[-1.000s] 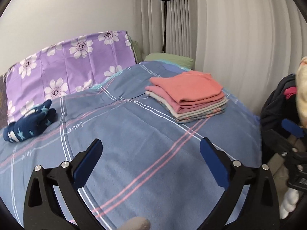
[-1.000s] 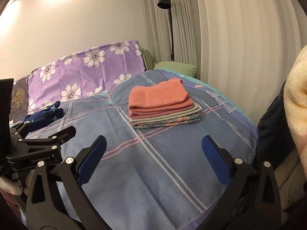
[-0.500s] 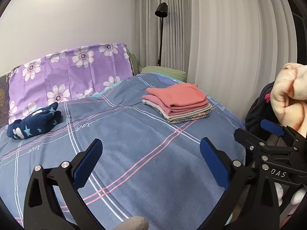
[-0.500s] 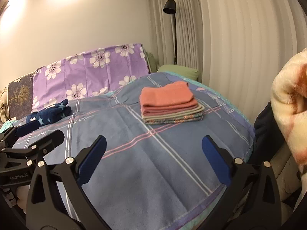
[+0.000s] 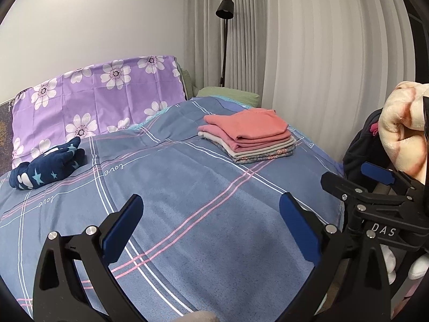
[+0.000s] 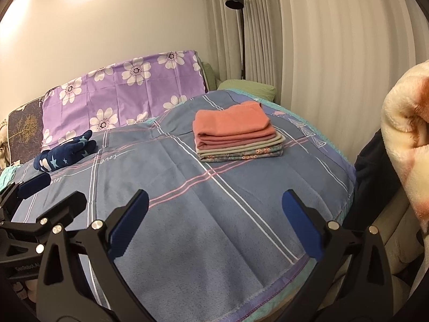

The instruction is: Fold small clothes

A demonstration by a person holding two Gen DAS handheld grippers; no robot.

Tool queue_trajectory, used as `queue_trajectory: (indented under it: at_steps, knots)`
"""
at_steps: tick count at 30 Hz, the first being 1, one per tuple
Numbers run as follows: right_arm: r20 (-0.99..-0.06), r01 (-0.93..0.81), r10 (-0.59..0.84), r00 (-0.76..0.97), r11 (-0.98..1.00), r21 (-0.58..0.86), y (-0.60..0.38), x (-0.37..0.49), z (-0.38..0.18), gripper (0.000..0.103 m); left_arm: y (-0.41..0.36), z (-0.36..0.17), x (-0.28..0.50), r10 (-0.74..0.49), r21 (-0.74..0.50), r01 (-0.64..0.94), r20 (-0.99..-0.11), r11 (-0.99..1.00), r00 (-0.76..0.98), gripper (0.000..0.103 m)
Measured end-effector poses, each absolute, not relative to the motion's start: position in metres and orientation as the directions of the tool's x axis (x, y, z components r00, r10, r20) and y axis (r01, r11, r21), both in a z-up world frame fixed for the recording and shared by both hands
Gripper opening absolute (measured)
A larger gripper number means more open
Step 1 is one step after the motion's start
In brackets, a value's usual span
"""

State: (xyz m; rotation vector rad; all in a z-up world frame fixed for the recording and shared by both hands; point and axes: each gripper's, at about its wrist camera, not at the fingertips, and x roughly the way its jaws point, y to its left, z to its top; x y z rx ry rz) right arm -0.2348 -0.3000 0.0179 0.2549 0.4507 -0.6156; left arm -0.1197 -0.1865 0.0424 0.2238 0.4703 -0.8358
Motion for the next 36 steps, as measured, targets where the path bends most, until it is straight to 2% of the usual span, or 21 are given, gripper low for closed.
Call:
queue_trajectory:
  at_steps: [36]
  knots:
    - [-0.489, 0.612, -0.492, 0.720, 0.783, 0.112, -0.3062, -0.2282, 0.0106, 0.101, -0.1921, 0.0388, -0.1155, -0.635, 0.029, 0.745, -0.501, 0.667, 0.588, 0.102]
